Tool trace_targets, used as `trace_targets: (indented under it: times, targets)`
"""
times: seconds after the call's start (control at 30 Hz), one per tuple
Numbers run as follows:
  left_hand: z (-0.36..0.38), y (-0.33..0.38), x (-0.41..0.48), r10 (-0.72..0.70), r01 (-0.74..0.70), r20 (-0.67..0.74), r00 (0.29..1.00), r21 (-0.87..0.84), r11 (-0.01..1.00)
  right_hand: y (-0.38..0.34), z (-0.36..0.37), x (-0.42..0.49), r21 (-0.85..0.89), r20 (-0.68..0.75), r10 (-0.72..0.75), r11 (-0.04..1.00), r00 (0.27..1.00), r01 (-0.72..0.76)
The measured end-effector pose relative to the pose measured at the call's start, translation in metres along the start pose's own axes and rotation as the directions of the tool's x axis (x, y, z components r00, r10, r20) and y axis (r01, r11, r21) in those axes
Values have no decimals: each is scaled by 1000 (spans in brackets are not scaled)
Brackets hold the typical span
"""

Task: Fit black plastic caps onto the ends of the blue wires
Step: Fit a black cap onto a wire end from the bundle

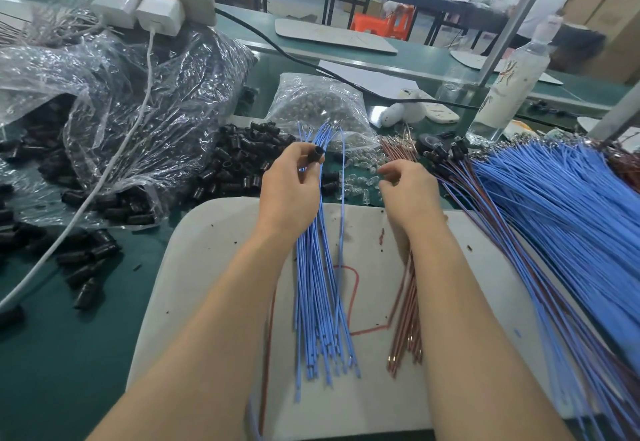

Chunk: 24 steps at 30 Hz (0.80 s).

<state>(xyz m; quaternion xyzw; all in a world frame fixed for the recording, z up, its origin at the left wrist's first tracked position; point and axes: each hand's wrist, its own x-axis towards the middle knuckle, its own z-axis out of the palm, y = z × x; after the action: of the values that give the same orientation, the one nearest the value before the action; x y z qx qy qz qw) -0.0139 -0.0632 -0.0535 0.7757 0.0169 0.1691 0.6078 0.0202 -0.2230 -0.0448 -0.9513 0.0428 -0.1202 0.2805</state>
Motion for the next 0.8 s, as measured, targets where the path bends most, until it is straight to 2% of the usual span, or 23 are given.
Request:
trace_targets:
  times: [0.23, 0.37, 0.57, 0.8]
  targets:
    - [-1, -1, 1, 14, -11, -25, 1000, 120, 993, -9, 17, 11, -212, 30, 82, 974, 996, -73]
    - [-1, 1, 0, 16, -13, -27, 999, 106, 994, -14, 22, 12, -219, 22, 74, 973, 997, -68]
    - [-1, 2, 0, 12, -12, -8, 1000, 25, 1000, -14, 15, 9, -94, -20, 78, 992, 997, -79]
    - [1, 0, 0, 17, -16, 42, 999, -9, 1000, -20, -4, -7, 263, -95, -51, 962, 994, 74]
